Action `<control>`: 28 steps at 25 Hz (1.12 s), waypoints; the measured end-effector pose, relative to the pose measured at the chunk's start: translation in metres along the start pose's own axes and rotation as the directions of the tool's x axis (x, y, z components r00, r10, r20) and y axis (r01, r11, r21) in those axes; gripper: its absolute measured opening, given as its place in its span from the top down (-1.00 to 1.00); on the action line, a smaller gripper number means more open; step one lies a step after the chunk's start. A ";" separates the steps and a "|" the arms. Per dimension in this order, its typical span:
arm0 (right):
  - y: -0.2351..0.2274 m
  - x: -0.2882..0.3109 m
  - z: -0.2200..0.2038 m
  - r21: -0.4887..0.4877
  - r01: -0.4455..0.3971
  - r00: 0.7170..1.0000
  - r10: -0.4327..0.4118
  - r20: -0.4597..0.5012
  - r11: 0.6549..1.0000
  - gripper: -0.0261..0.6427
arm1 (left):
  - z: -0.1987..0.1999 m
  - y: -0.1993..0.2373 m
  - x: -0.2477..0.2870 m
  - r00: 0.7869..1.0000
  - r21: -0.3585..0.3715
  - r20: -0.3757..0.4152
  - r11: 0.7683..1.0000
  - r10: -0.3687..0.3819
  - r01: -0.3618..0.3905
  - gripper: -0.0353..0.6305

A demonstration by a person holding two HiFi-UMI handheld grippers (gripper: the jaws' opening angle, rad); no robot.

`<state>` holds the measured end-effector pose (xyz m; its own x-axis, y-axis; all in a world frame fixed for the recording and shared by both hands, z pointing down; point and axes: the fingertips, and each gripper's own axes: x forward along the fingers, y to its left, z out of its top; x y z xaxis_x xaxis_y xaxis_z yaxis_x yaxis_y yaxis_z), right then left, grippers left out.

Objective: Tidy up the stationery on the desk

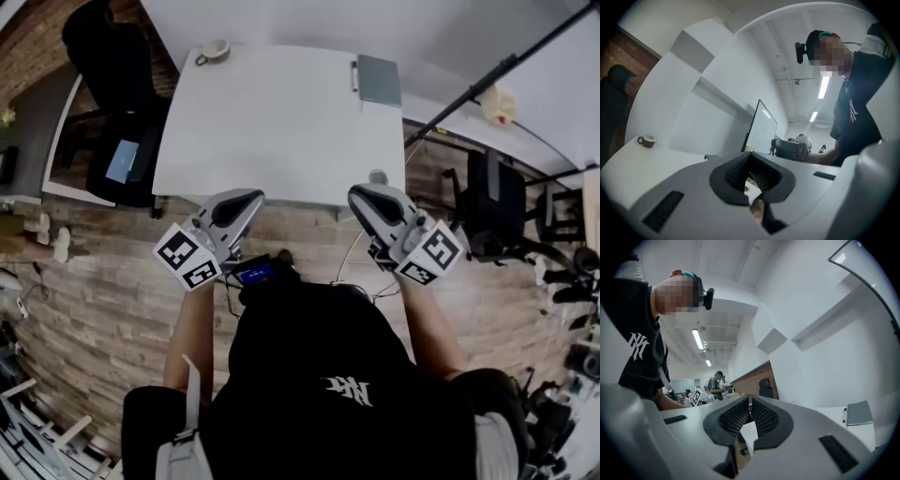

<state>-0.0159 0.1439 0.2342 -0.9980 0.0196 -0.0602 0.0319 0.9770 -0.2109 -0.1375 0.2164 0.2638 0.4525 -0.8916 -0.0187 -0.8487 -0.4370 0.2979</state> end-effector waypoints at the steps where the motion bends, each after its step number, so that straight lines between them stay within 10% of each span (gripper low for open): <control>1: 0.003 -0.006 0.002 -0.001 -0.003 1.000 0.003 0.008 1.000 0.78 | -0.004 -0.009 0.000 1.000 -0.004 -0.008 1.000 0.001 -0.001 0.89; 16: 0.109 -0.142 -0.019 0.027 -0.147 0.988 0.146 0.047 0.989 0.78 | -0.069 -0.169 -0.011 0.994 -0.058 -0.113 0.998 -0.004 -0.003 0.89; 28: 0.149 -0.171 -0.044 0.029 -0.161 0.987 0.161 -0.011 0.987 0.79 | -0.093 -0.201 -0.030 0.987 -0.067 -0.157 0.998 -0.021 0.010 0.89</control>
<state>0.1567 0.2956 0.2563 -0.9804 0.1790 -0.0828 0.1934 0.9546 -0.2267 0.0452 0.3419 0.2930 0.5075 -0.8525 0.1254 -0.8238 -0.4373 0.3606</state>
